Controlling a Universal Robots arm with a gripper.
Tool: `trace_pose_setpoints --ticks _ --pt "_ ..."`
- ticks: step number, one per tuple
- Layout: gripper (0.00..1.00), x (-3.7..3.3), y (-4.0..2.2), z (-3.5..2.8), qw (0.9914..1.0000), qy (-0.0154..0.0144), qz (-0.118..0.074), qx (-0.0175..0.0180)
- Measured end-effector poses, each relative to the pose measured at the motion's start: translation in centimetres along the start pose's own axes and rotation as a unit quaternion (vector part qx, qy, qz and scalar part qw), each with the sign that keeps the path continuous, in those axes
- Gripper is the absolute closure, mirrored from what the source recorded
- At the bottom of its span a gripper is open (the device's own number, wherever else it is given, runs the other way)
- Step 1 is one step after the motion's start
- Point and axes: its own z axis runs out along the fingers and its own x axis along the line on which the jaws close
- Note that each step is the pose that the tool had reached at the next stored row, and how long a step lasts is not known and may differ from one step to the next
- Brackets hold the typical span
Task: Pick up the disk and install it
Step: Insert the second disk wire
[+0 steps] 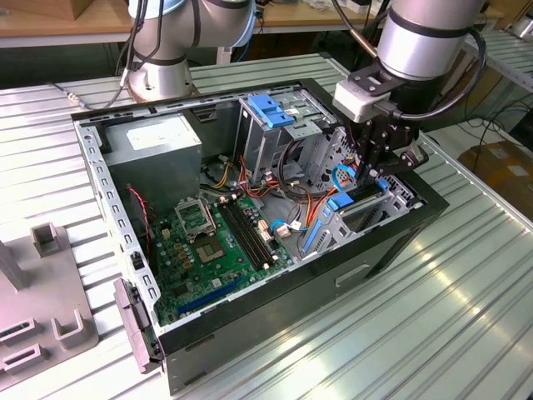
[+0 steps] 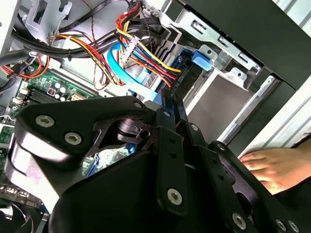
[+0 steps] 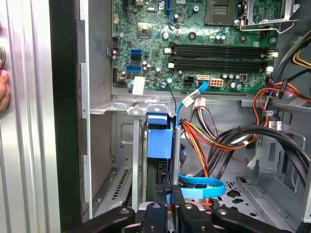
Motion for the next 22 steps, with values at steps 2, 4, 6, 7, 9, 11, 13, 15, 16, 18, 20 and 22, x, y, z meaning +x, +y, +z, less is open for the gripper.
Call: trace_pose_setpoints --ticks 2,4,6,7,9,11,13,15,16,18,20,22 --pt "0.84 0.01 0.01 0.08 1.0 0.0 0.0 0.0002" --pt "0.84 0.01 0.02 0.21 1.0 0.0001 0.0 0.0006" --pt "0.84 0.02 0.04 0.28 1.0 0.0001 0.0 0.0011" --pt "0.84 0.02 0.04 0.3 1.0 0.0001 0.0 0.0012" --pt "0.84 0.05 0.06 0.37 1.0 0.0 0.0 0.0015" --pt "0.84 0.11 0.07 0.42 1.0 0.0 0.0 0.0016" --pt "0.84 0.17 0.08 0.5 1.0 0.0001 0.0 0.0019" --pt "0.84 0.19 0.09 0.55 1.0 0.0002 0.0 0.002" --pt "0.84 0.2 0.1 0.6 1.0 0.0001 0.0 0.002" --pt "0.84 0.21 0.11 0.66 1.0 0.0002 0.0 0.0021" --pt "0.84 0.21 0.12 0.73 1.0 0.0002 0.0 0.0021" --pt "0.84 0.22 0.14 0.82 1.0 0.0001 0.0 0.0022"
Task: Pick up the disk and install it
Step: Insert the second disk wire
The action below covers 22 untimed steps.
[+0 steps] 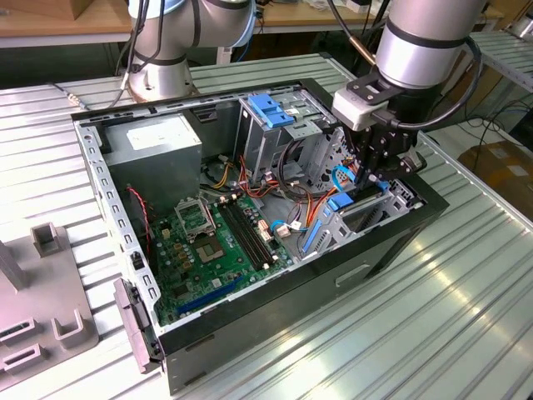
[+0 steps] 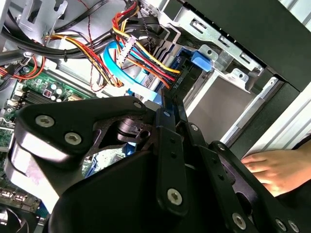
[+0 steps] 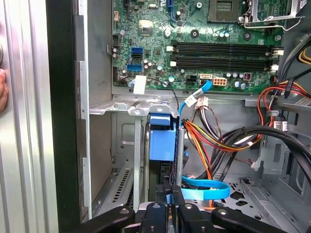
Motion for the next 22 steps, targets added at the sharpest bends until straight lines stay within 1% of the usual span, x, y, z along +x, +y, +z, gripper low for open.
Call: trace_pose_setpoints --ticks 10,14,18,22 --pt "0.84 0.01 0.0 0.0 1.0 -0.0005 0.0 0.0001" --pt "0.84 0.02 -0.01 -0.06 1.0 -0.0012 0.0 0.0001" --pt "0.84 0.03 -0.04 -0.26 1.0 -0.0012 0.0 0.0001" --pt "0.84 0.04 -0.05 -0.31 1.0 -0.0012 0.0 0.0001"
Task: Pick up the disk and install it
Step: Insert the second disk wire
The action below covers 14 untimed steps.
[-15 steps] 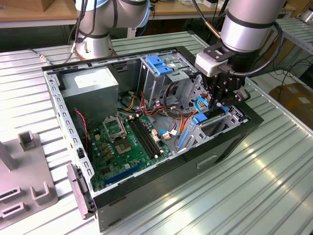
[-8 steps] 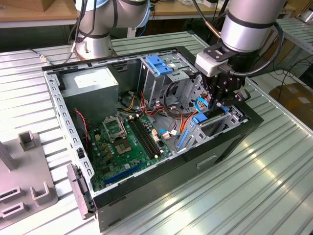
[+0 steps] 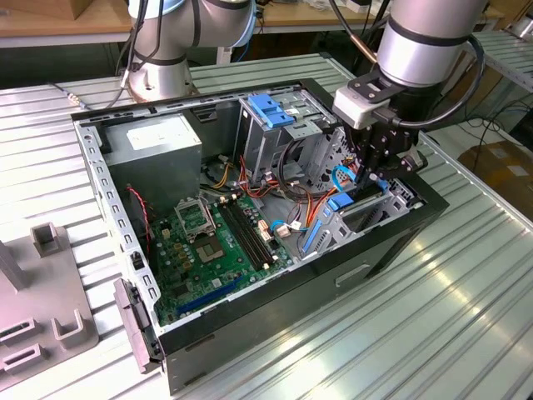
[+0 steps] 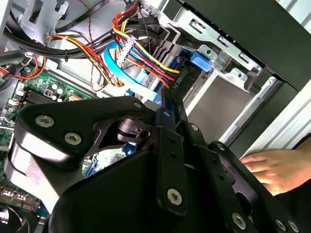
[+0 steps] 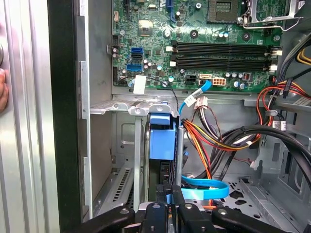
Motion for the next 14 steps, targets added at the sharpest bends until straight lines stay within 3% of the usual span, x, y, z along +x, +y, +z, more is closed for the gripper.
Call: trace_pose_setpoints --ticks 3,8,11,14 --pt "0.84 0.1 0.0 0.01 1.0 -0.0015 0.0 0.0001" --pt "0.84 0.46 0.02 0.03 0.99984 -0.0177 0.003 0.0006" --pt "0.84 0.66 0.03 0.03 0.99967 -0.0255 0.004 0.0008" --pt "0.84 0.92 0.04 0.06 0.99965 -0.026 0.004 0.0008"
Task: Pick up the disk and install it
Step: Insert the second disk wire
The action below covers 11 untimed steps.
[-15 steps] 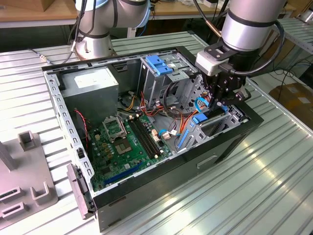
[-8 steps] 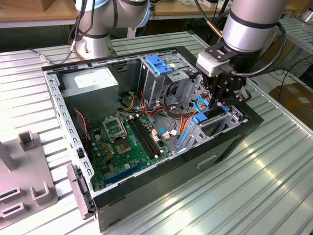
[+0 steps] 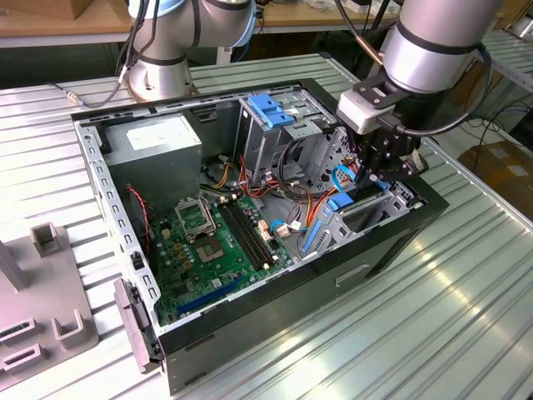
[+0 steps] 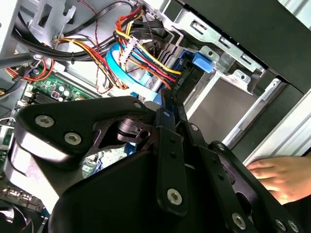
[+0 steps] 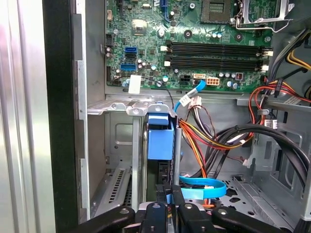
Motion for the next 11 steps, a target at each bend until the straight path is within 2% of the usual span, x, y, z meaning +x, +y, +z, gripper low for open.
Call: trace_pose_setpoints --ticks 8,9,11 --pt "0.84 0.37 0.01 0.01 0.99999 -0.004 0.001 0.0001" --pt "0.84 0.4 0.01 0.01 0.99999 -0.0049 0.001 0.0001" --pt "0.84 0.4 0.01 0.01 0.99996 -0.0087 0.001 0.0003"
